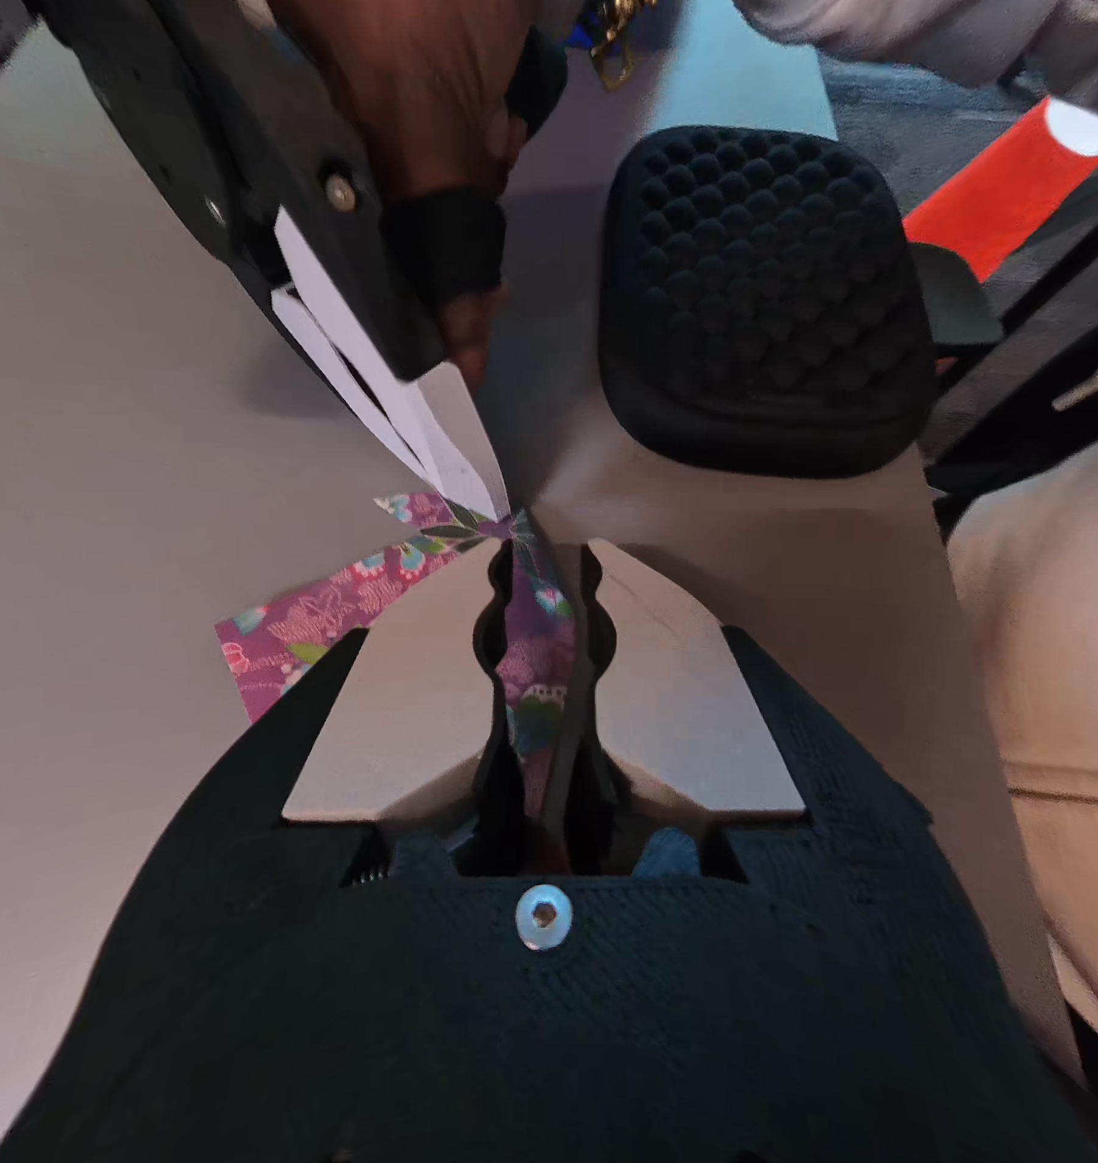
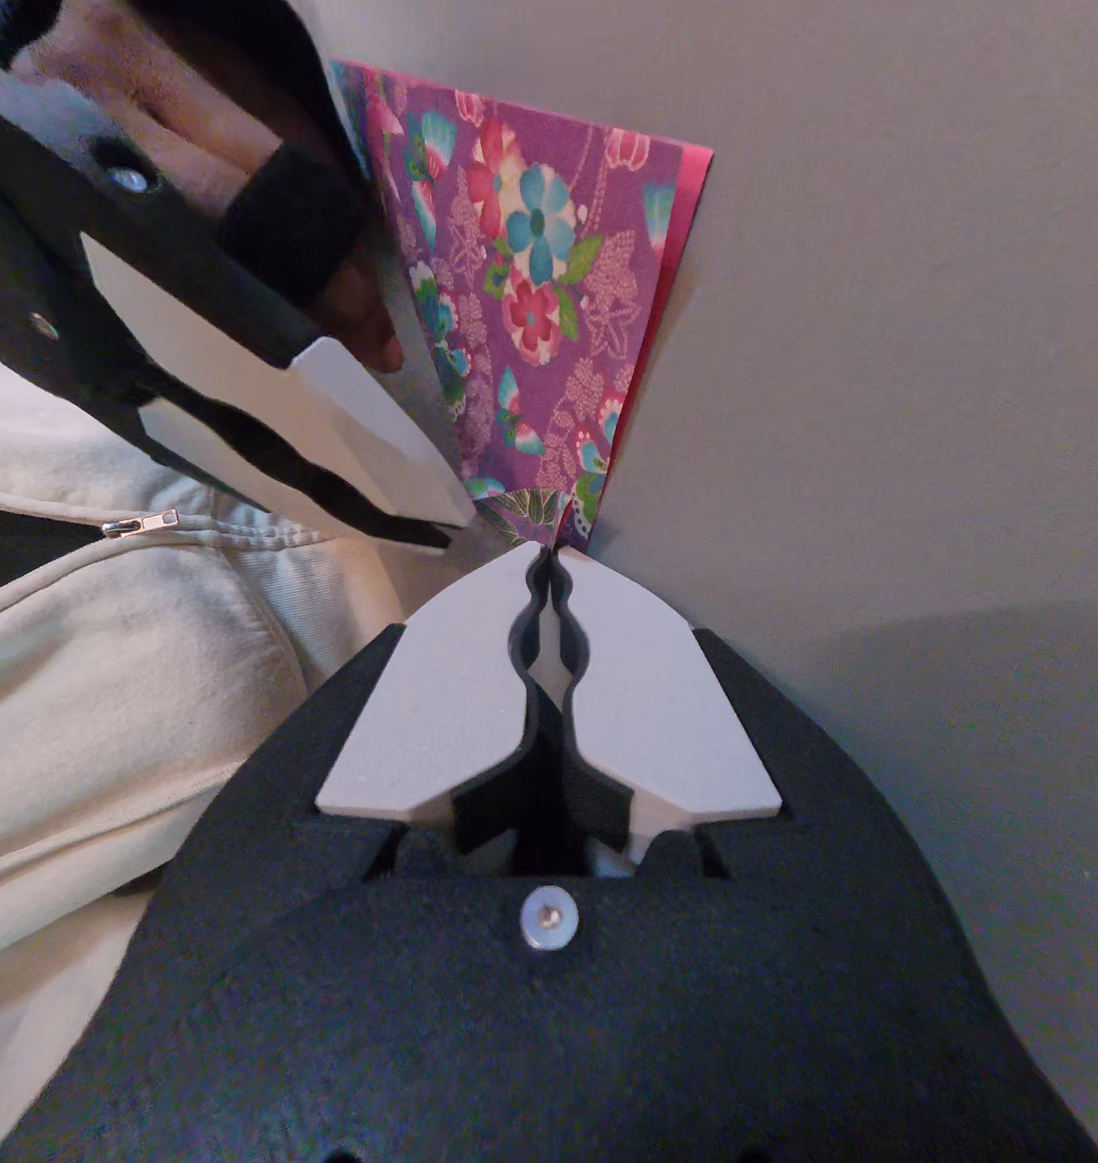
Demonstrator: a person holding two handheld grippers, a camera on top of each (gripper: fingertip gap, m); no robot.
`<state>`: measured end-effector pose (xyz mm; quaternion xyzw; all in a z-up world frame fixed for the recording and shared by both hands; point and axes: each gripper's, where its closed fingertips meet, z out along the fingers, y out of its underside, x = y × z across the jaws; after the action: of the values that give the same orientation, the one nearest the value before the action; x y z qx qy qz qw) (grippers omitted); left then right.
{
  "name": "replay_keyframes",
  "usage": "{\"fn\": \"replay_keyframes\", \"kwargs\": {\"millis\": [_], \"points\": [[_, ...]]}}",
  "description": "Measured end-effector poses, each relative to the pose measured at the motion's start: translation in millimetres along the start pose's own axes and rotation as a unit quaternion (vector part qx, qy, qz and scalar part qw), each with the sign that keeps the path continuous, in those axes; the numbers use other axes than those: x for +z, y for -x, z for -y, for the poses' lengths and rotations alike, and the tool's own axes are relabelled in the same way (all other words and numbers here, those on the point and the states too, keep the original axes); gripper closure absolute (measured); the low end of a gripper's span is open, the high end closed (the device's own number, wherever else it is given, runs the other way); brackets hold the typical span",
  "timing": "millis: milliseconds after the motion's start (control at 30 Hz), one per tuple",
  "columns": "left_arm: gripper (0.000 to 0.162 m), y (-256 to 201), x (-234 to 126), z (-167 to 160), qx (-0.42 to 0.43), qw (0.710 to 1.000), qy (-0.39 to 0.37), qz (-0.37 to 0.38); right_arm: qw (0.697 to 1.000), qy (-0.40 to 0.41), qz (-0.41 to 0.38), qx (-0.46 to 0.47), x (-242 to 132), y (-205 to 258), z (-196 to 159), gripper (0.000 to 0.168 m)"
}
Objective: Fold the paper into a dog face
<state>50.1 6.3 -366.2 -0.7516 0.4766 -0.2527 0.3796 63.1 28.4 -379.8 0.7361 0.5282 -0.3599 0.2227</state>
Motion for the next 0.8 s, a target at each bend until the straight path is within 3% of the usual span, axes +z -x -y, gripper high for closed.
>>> {"fn": "replay_keyframes", "kwargs": {"millis": [33, 133, 367, 633, 733, 800], "points": [[0.145, 2.0, 1.3, 1.4, 0.001, 1.000, 0.000, 0.014, 1.000, -0.001, 0.001, 0.001, -0.6, -0.2, -0.6, 0.168], [0.155, 7.4, 2.6, -0.1, 0.004, 0.999, 0.006, 0.040, 1.000, -0.003, 0.002, 0.002, -2.4, -0.3, -1.2, 0.168], [0.162, 6.4, 9.0, -13.1, 0.017, 0.998, 0.048, 0.039, 1.000, 0.000, 0.005, 0.003, -3.5, -1.4, -1.8, 0.168], [0.162, 6.7, 10.6, -16.7, 0.013, 0.998, 0.060, 0.035, 1.000, -0.011, 0.019, -0.003, -3.5, -0.5, -2.3, 0.168], [0.161, 6.8, 10.6, -16.9, 0.015, 0.997, 0.060, 0.036, 0.998, -0.036, 0.000, -0.044, -16.2, -2.2, -1.1, 0.164], [0.162, 6.8, 10.6, -16.8, 0.014, 0.997, 0.060, 0.036, 0.987, -0.090, -0.054, -0.125, -34.1, -3.1, 4.9, 0.166]]}}
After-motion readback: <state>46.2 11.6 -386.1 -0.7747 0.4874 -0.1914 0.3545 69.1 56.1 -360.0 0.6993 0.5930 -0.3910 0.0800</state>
